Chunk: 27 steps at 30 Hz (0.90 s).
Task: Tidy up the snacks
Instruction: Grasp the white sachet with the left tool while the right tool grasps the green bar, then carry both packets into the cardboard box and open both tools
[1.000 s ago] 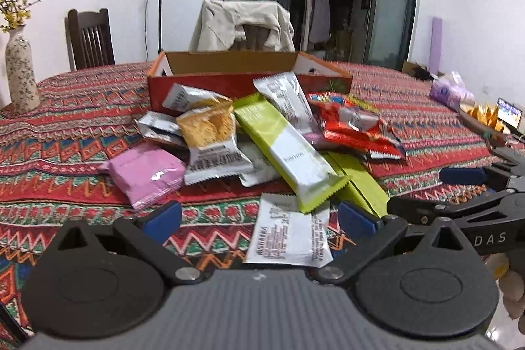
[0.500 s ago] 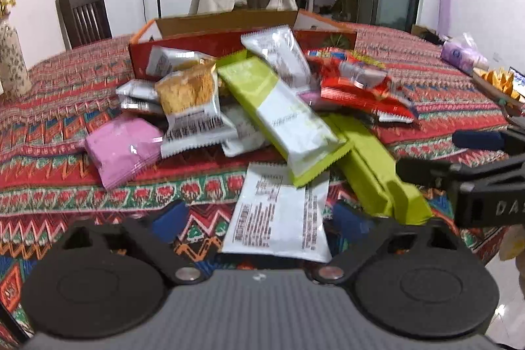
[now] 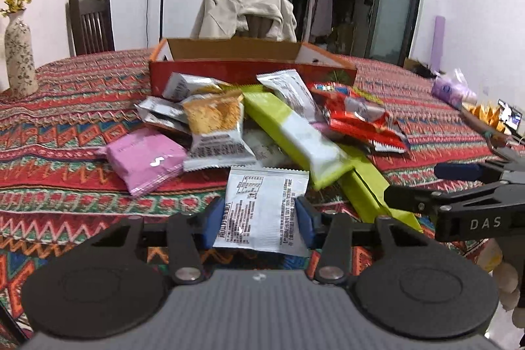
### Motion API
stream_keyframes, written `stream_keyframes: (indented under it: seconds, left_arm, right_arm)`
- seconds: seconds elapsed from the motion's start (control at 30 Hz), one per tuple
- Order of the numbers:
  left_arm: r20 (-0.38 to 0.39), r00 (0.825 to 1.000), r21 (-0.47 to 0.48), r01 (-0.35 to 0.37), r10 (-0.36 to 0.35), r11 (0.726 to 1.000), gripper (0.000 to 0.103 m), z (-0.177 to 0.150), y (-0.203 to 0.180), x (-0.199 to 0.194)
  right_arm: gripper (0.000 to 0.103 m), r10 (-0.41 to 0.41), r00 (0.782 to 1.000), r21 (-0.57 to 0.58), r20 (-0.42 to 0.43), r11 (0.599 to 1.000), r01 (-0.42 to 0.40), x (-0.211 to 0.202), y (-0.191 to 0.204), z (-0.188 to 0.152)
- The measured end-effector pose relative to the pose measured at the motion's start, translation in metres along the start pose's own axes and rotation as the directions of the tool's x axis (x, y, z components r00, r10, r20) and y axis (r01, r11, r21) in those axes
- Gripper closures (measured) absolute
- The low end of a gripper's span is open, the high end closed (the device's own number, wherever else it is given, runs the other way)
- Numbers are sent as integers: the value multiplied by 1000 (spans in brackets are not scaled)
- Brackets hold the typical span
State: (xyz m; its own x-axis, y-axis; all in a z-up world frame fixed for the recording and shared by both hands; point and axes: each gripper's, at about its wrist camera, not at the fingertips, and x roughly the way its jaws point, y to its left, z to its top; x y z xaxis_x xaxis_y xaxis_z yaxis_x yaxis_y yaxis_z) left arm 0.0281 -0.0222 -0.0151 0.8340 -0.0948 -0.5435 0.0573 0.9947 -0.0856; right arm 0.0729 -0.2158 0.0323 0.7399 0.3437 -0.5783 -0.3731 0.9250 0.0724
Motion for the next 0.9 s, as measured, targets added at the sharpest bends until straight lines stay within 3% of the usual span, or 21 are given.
stream_keyframes:
  seconds: [0.27, 0.5, 0.67, 0.73, 0.8, 0.9]
  left_arm:
    - [74, 997, -26, -27, 29, 999, 55, 6, 15, -15]
    - [114, 993, -31, -36, 39, 999, 54, 12, 22, -18]
    - [130, 990, -44, -47, 52, 998, 54, 17, 29, -16]
    - [134, 989, -48, -47, 53, 998, 54, 19, 31, -15]
    - [139, 989, -51, -48, 55, 998, 54, 21, 33, -14]
    - [145, 988, -57, -47, 55, 997, 54, 22, 34, -13]
  right_arm:
    - [0, -25, 999, -27, -30, 999, 25, 13, 18, 4]
    - [11, -119, 991, -78, -62, 990, 114, 29, 32, 9]
    - [19, -126, 990, -94, -66, 988, 119, 34, 30, 9]
    - [28, -109, 992, -80, -58, 991, 104, 38, 27, 11]
    - [45, -75, 996, -68, -55, 995, 71, 41, 24, 14]
    - [60, -42, 997, -60, -57, 997, 39, 44, 24, 16]
